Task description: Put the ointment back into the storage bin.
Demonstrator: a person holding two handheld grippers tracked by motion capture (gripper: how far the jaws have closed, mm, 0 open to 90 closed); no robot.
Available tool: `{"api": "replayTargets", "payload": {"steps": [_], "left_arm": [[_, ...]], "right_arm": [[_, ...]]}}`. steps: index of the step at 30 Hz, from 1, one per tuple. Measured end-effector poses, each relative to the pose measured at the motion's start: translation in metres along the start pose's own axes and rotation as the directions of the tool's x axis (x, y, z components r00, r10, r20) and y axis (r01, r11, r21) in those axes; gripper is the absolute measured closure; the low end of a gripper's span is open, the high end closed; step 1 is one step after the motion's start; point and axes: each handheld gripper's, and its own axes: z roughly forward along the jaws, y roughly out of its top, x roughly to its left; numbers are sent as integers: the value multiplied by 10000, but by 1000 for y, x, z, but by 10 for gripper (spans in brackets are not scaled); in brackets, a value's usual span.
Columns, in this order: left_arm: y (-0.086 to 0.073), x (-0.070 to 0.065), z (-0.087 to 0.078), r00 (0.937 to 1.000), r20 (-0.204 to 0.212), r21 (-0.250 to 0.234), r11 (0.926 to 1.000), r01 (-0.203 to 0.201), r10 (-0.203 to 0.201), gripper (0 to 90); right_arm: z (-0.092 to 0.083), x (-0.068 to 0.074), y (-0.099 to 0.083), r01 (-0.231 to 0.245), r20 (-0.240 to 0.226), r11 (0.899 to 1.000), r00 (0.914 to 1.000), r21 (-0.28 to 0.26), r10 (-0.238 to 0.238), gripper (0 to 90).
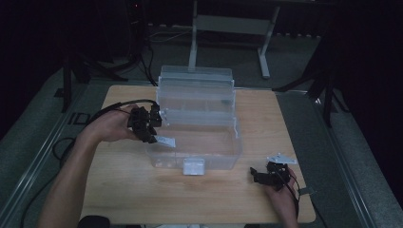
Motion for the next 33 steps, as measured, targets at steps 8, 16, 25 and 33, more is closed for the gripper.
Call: {"api": "replayTargets", "payload": {"steps": [8,16,25,33], "left_arm": [[3,0,5,10000,-13,147,9999,-48,48,710],[8,1,11,9999,9,292,9995,-150,149,709],[12,2,14,9997,152,283,9994,-185,181,708],[17,3,19,9995,157,440,9986,-283,276,707]], "right_arm": [[0,0,0,-5,-3,10000,10000,-4,5,124],[0,0,0,3,0,10000,10000,-1,-3,124],[0,0,0,-6,-3,10000,10000,-3,6,124],[0,0,0,0,-1,10000,10000,-1,0,124]]}}
